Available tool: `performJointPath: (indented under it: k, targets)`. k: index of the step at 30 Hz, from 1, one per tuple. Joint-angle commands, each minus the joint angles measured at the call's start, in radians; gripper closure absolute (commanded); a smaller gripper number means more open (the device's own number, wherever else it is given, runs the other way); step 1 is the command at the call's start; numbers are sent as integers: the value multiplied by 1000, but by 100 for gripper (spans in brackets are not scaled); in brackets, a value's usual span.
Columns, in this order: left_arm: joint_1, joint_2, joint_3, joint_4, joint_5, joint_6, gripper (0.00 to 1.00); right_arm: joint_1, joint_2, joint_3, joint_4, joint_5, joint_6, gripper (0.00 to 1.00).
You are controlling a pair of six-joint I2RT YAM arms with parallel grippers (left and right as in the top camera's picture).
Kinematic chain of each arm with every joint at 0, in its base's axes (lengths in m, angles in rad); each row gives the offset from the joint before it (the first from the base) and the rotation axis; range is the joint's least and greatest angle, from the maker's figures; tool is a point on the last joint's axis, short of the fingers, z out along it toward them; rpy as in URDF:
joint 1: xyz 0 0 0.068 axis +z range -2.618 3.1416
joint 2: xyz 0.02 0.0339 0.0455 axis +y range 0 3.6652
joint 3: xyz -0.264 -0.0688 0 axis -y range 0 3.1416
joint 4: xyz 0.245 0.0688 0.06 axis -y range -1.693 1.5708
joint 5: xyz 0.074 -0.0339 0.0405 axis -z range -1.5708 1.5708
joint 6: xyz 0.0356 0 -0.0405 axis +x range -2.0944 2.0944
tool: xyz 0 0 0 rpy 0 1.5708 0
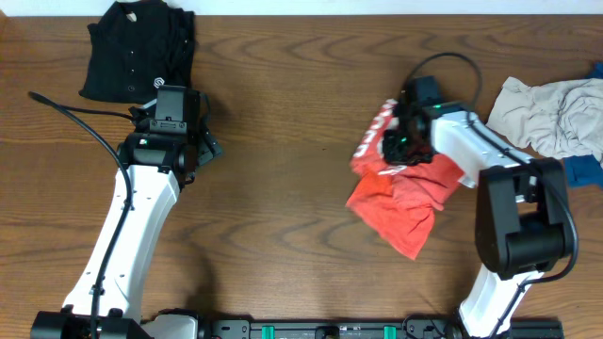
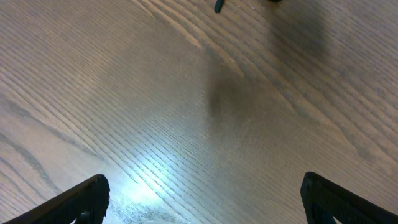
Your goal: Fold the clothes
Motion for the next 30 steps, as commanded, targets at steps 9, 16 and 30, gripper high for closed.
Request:
performJointPath:
  k: [9, 16, 30]
  targets:
    - [3, 6, -15, -3, 0, 13, 2, 200, 78, -46, -259, -65, -438, 85]
    - [3, 6, -15, -4, 31, 14, 2, 180, 77, -3, -218, -21, -404, 84]
    - [3, 6, -15, -18, 45, 14, 2, 110, 78, 161, -129, 22, -499, 81]
